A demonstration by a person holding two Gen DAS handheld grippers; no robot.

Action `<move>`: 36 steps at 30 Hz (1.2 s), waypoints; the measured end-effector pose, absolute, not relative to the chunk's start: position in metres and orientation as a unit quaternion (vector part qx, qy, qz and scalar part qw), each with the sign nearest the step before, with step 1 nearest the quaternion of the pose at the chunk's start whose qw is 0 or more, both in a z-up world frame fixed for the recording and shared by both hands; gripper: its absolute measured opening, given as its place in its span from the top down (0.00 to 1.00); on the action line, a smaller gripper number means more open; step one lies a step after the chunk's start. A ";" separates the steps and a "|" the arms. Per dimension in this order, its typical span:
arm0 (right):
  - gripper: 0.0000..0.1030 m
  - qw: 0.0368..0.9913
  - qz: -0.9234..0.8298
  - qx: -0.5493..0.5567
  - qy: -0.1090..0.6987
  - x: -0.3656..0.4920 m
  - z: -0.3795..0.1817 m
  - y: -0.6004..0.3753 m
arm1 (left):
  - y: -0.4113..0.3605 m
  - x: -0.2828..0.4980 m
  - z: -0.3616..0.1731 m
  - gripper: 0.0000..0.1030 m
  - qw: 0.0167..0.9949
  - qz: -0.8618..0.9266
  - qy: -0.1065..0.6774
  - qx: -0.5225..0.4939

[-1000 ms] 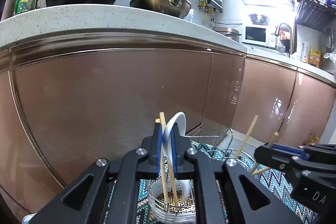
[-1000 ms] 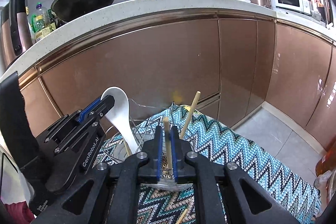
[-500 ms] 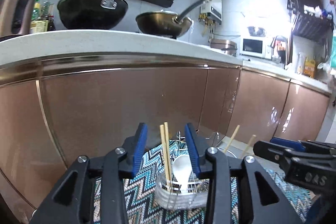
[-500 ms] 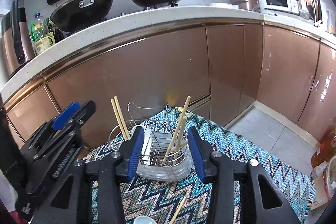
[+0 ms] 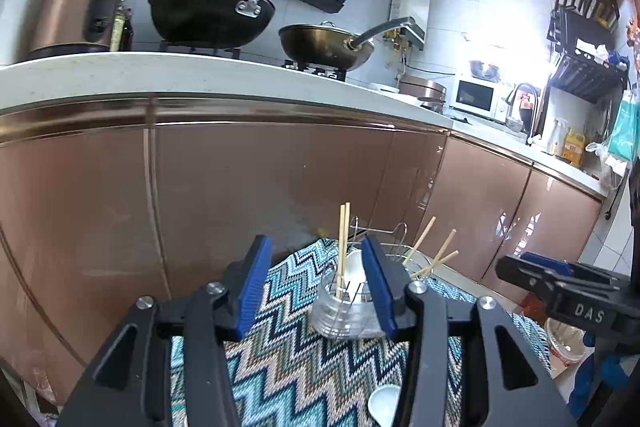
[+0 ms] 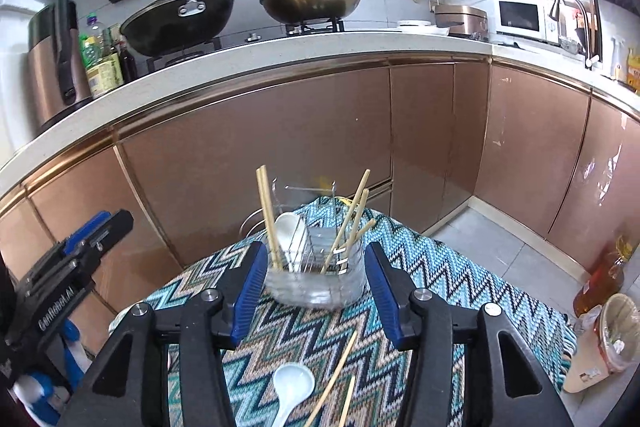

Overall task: Organize utensils
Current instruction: 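Raise both tools up and away from the wire rack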

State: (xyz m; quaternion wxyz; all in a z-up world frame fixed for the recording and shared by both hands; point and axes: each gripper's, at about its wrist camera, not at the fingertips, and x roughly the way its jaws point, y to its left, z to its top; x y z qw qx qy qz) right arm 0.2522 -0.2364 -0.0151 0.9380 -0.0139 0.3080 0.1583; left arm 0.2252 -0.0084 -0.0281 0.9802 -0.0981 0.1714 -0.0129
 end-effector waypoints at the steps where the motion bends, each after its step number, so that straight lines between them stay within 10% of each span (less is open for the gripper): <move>1: 0.53 0.939 0.157 -0.017 0.307 0.247 -0.014 -0.236 | -0.005 0.220 -0.026 0.51 0.980 -0.013 0.171 -0.101; 36: 0.38 0.964 0.131 -0.009 0.230 0.106 0.044 -0.276 | 0.035 0.098 0.024 0.34 0.977 -0.054 0.150 -0.140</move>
